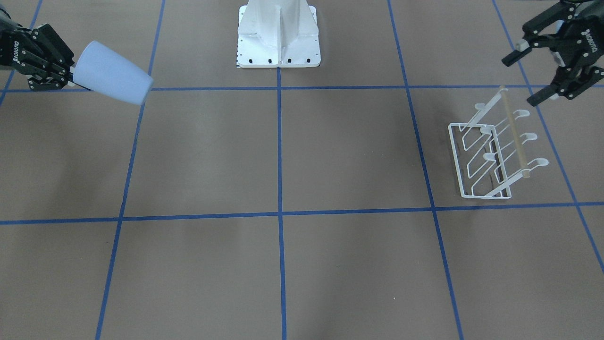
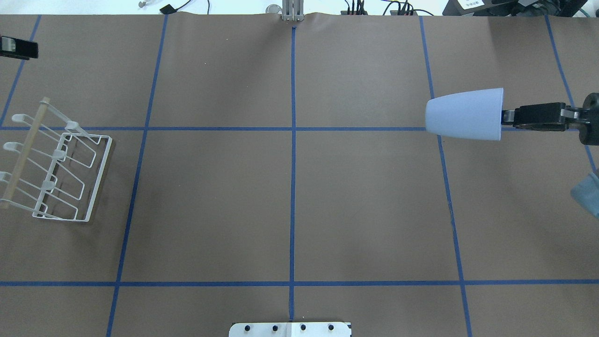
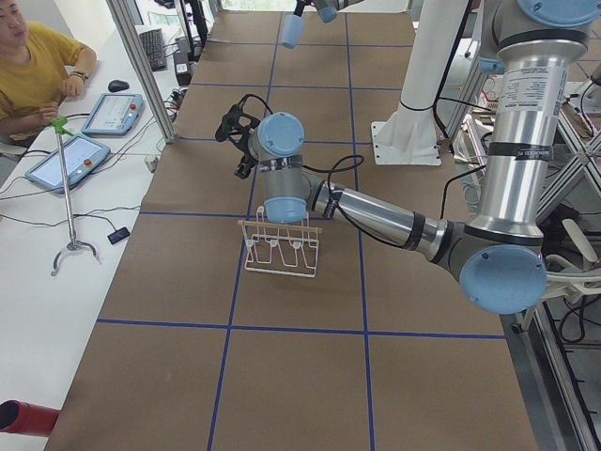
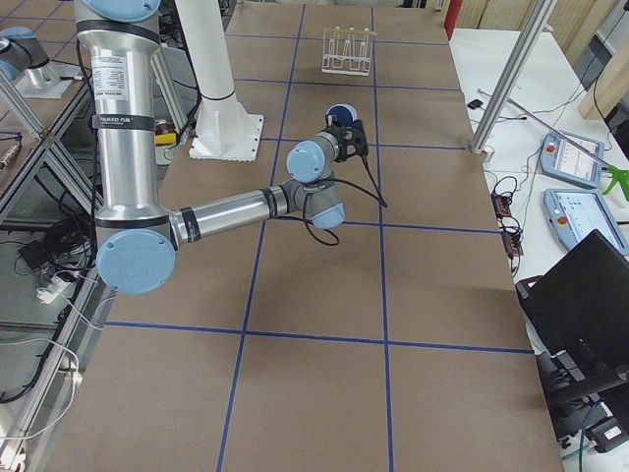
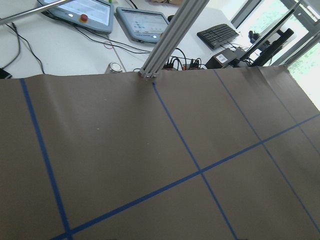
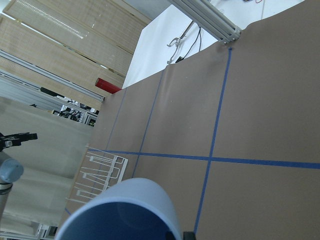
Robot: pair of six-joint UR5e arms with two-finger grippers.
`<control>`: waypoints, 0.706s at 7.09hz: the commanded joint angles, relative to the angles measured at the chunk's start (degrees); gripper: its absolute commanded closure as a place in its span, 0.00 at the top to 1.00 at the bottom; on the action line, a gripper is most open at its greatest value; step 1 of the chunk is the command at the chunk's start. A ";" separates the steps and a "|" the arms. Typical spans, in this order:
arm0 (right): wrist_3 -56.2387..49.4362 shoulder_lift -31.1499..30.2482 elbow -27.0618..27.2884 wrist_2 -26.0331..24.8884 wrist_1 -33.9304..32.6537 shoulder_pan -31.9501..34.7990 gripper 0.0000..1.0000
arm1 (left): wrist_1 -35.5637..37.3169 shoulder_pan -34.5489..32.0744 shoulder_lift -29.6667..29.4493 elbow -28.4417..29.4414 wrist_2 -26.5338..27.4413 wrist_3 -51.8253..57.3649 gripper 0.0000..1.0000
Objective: Hang cup on cup holder
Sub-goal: 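Lift the cup with the right gripper and tip it sideways toward the rack, then carry the cup toward the left gripper while the left arm reaches to meet it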
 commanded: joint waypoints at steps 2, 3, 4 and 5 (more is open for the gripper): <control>4.96 0.07 -0.11 -9.72 13.29 -8.68 0.00 | -2.42 15.08 -7.43 -6.95 9.22 -32.92 0.98; 4.97 0.25 -0.02 -15.43 17.08 -13.08 0.00 | -2.42 19.30 -8.85 -8.72 13.26 -39.47 0.98; 4.97 2.95 -0.54 -18.62 17.72 -15.91 0.00 | -2.42 24.74 -10.00 -9.78 16.78 -41.19 0.98; 4.97 5.76 -0.89 -21.87 17.73 -18.37 0.00 | -2.42 29.41 -11.14 -9.96 20.47 -41.29 0.98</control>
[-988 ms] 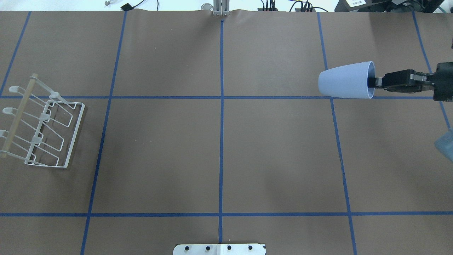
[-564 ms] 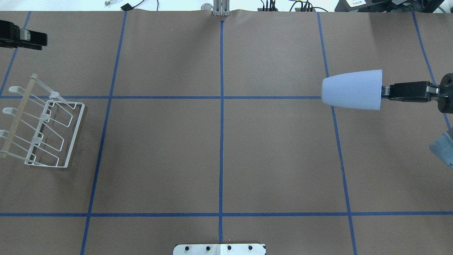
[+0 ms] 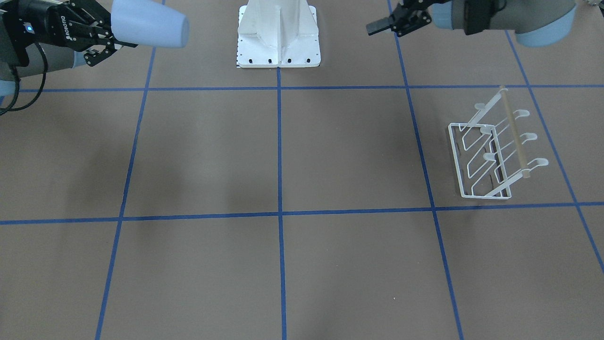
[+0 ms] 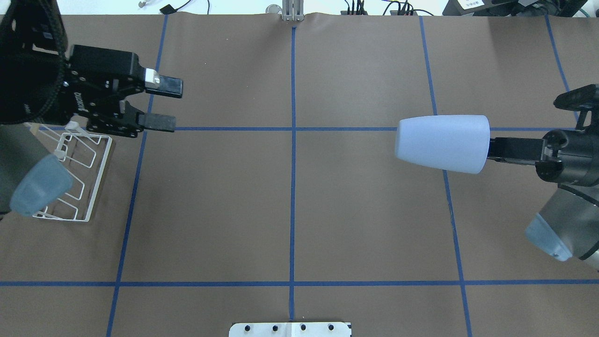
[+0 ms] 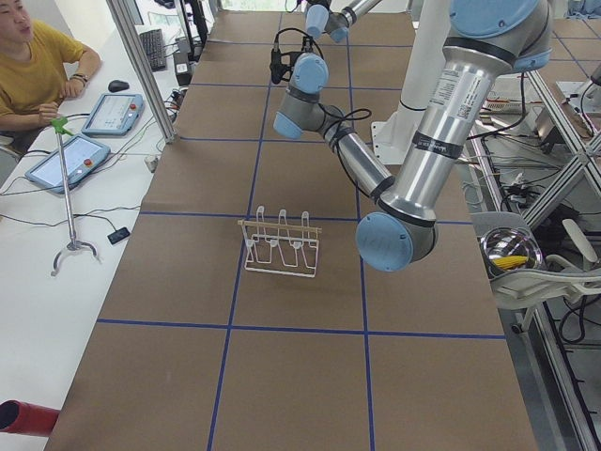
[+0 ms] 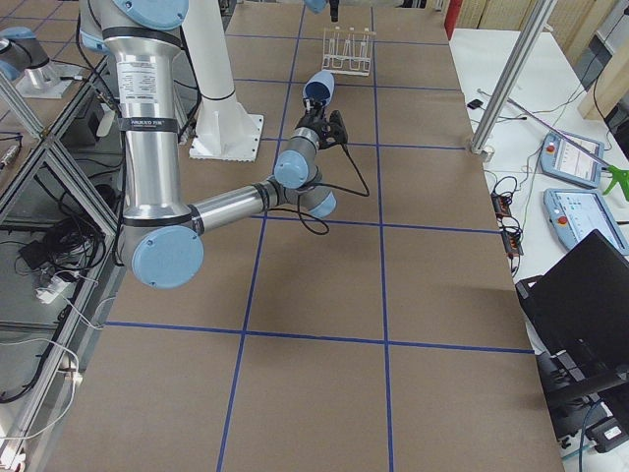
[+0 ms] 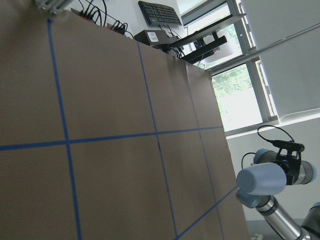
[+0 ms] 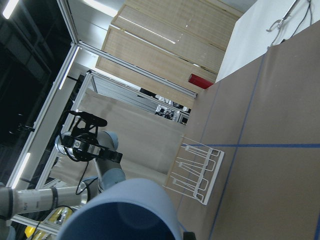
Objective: Hang cup on cup holder
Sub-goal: 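Carry the cup toward the left gripper while the left arm reaches to meet it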
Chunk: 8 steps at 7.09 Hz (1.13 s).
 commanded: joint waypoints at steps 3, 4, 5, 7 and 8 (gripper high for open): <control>-5.70 8.47 -2.16 -9.72 0.78 -11.46 0.00 | -0.01 13.06 -2.05 -0.54 5.93 -4.27 0.98; -8.52 8.91 -2.17 -12.86 0.78 -14.36 0.00 | 0.25 15.71 -2.84 -0.28 6.27 -4.09 0.98; -10.90 10.83 -2.17 -14.54 0.78 -17.78 0.00 | 0.17 16.09 -2.93 -0.45 6.28 -4.26 0.98; -19.76 11.56 -1.91 -21.04 0.87 -26.66 0.00 | -0.10 16.18 -3.81 -0.72 6.63 -4.44 0.98; -19.97 11.38 -1.91 -21.15 1.13 -27.48 0.00 | -0.01 16.09 -3.72 -1.07 6.54 -4.53 0.98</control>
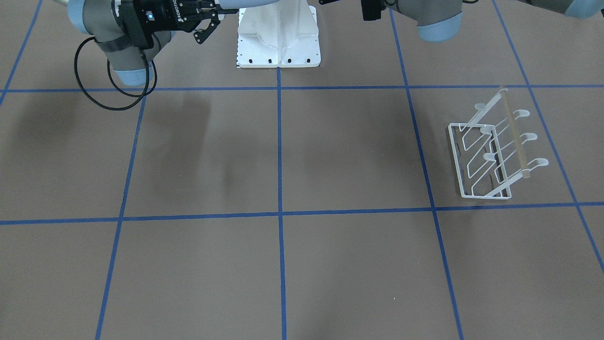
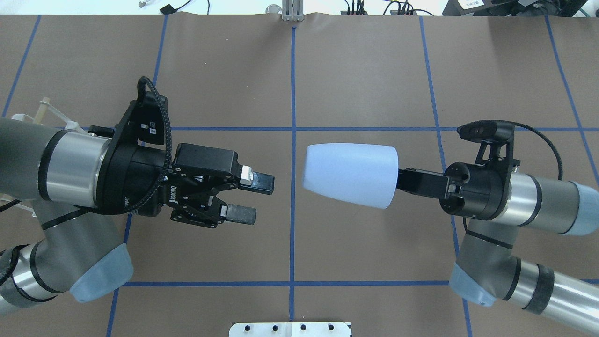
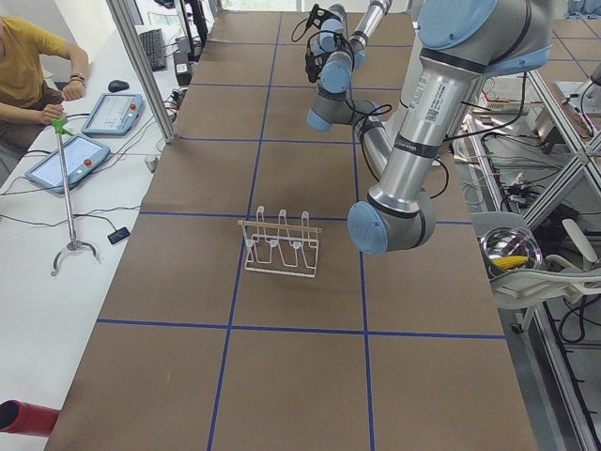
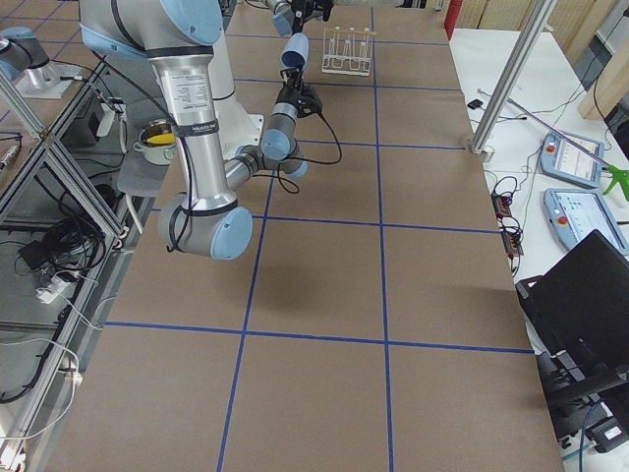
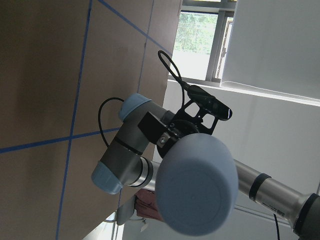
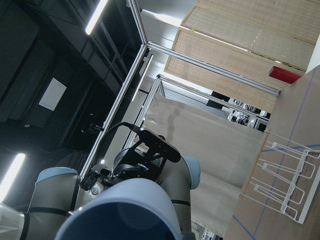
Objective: Hang cup on cup holder
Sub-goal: 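Carry the cup toward the left gripper while the left arm reaches to meet it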
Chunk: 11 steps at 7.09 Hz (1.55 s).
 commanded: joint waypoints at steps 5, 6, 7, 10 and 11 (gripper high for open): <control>-1.99 0.11 0.07 -3.63 2.75 -4.03 0.00 | 0.01 0.17 0.61 0.11 0.08 0.07 0.98; -2.68 0.20 -0.02 -4.78 2.67 -4.73 0.00 | 0.01 0.35 0.44 -0.15 0.08 -0.02 0.98; -3.04 0.20 -0.02 -5.13 2.58 -5.08 0.00 | 0.10 1.04 0.44 -0.15 0.43 -0.02 0.98; -3.04 0.28 0.07 -5.23 2.40 -5.17 0.00 | 0.19 2.63 0.44 -0.07 2.11 0.07 0.98; -3.04 0.63 -0.02 -5.31 2.23 -5.17 0.00 | 0.19 2.63 0.44 -0.07 2.19 0.07 0.98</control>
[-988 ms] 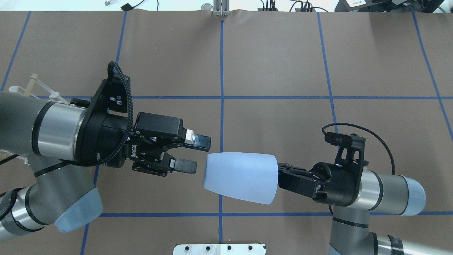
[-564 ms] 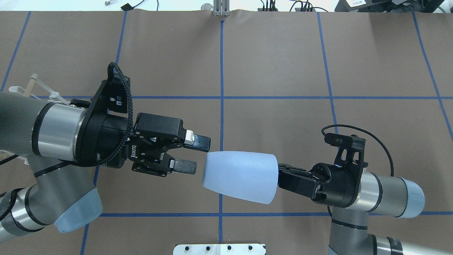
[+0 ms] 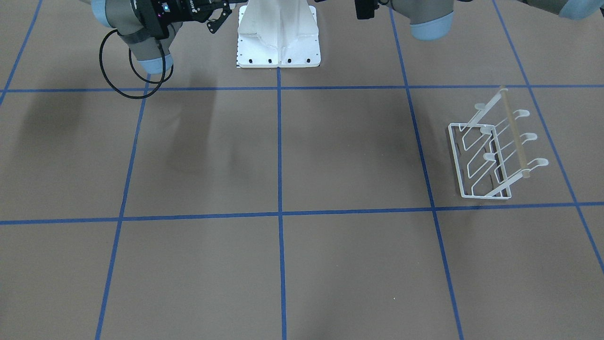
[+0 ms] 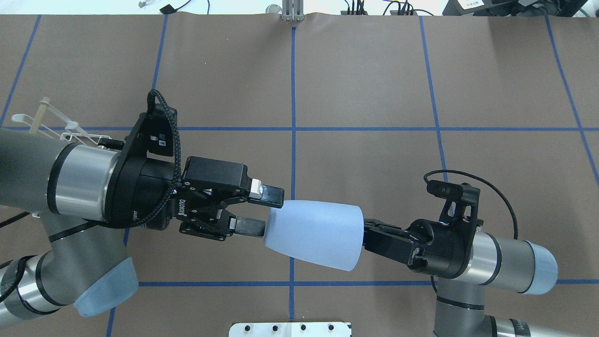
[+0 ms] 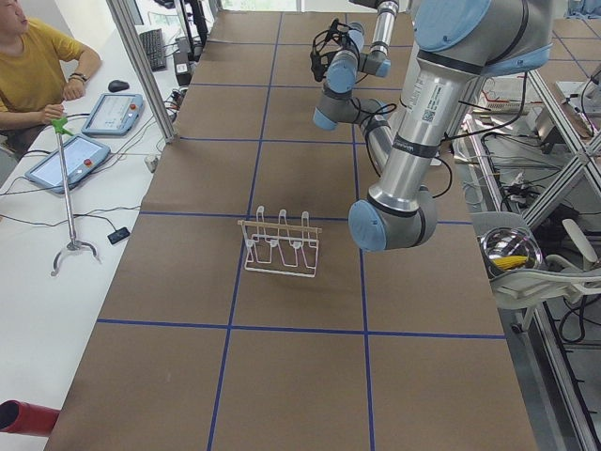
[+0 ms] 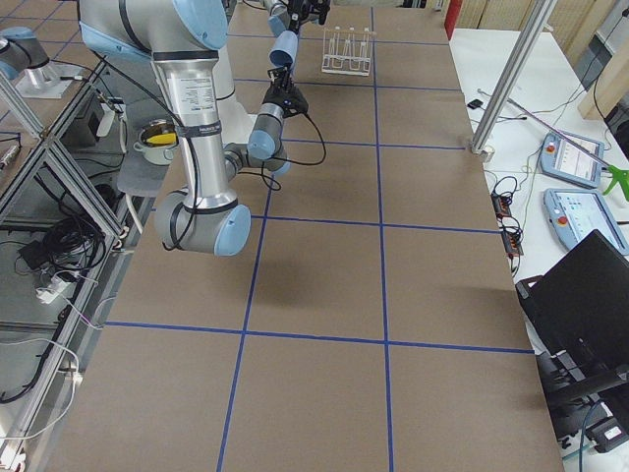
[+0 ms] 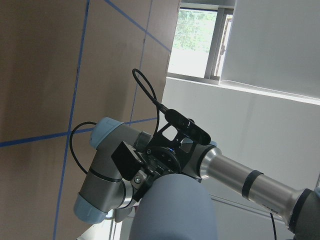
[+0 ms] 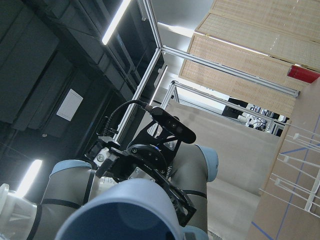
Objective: Hang cup on cup holder
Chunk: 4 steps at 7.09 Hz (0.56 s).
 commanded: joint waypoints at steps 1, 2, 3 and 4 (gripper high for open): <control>-0.01 0.63 -0.02 -0.78 -0.32 -0.11 0.00 | 0.03 0.29 0.02 0.04 0.18 0.00 0.98; -0.01 0.72 -0.11 -1.48 -0.32 -0.46 0.00 | 0.03 0.29 0.02 0.04 0.18 0.00 0.98; -0.10 0.63 -0.20 -1.49 -0.32 -0.55 0.00 | -0.05 0.29 0.02 0.04 0.18 0.00 0.92; -0.10 0.63 -0.20 -1.57 -0.32 -0.55 0.00 | -0.05 0.29 0.02 0.04 0.18 0.09 0.78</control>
